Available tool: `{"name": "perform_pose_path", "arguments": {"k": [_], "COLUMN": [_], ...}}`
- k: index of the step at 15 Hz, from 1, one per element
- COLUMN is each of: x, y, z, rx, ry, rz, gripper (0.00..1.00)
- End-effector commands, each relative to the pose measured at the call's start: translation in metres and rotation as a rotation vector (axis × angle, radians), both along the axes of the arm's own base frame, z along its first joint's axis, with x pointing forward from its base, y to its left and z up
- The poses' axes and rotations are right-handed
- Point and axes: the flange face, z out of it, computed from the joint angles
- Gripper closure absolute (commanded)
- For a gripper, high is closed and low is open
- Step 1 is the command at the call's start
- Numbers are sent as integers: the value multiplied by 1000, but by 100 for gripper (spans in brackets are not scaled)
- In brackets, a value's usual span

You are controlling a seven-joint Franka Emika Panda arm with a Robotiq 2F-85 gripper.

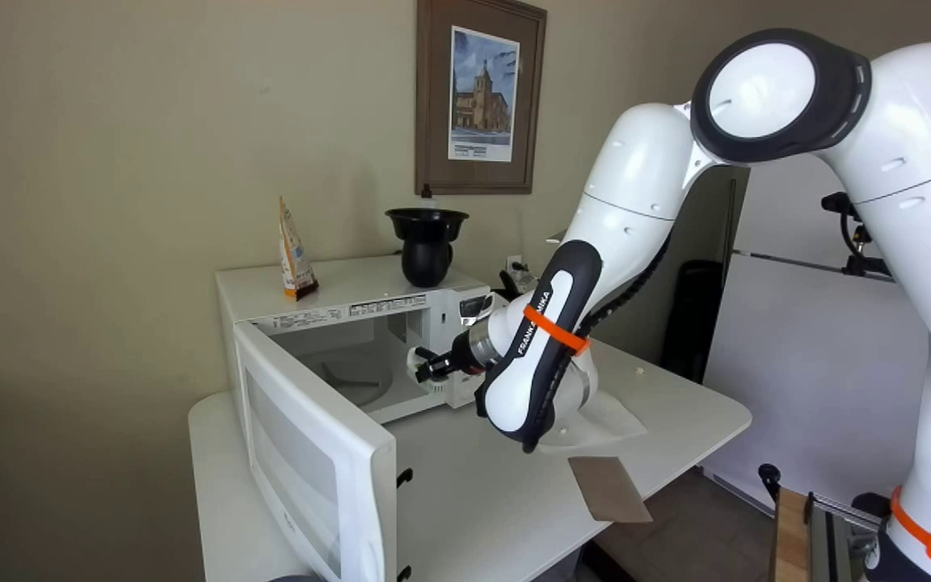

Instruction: Use the brush to scrub the inside of the microwave.

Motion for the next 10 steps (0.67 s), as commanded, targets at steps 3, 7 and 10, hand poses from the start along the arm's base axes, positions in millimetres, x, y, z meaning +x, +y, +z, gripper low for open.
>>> {"name": "perform_pose_path", "arguments": {"k": [3, 7, 10], "x": [48, 107, 140], "y": [9, 21, 33], "z": [-8, -16, -30], "rx": [3, 1, -14], "ry": [32, 85, 69], "rz": [11, 19, 29], "gripper": [81, 81, 81]}}
